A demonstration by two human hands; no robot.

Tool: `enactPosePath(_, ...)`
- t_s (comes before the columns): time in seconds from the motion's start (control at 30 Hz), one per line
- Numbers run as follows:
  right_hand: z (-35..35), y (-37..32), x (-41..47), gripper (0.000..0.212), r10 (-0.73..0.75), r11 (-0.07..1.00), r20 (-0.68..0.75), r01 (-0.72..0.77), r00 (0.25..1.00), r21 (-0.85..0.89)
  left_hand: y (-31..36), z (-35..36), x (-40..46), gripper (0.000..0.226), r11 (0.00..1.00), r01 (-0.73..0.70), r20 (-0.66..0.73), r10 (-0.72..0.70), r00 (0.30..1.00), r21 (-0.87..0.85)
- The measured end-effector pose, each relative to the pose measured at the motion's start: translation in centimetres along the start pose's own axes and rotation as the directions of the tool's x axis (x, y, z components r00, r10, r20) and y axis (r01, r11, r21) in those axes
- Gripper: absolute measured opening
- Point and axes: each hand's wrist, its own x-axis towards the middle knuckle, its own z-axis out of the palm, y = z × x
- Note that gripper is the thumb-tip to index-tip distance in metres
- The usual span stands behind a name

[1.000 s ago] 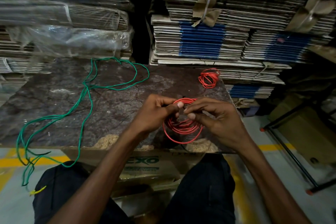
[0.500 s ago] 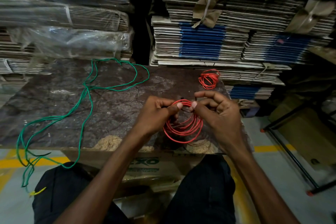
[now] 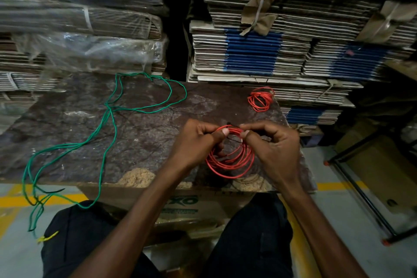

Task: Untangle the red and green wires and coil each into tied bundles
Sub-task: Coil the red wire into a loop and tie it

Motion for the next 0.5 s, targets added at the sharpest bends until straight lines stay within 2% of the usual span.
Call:
enactPosePath(0.23, 0.01, 0.53, -0.13, 0.016, 0.029, 0.999, -0.050, -0.030, 0.998, -0.034, 0.31, 0.08, -0.18, 0.027, 1.000, -0.008, 0.001, 0.008, 1.000, 0.021)
enactPosePath(0.5, -0.02, 0.47, -0.12, 0.017, 0.019, 0.997, -0.024, -0.021, 1.000, -0.068, 0.19, 0.02, -0.12, 0.019, 0.996, -0.043, 0.005, 0.043, 0.999, 0.080)
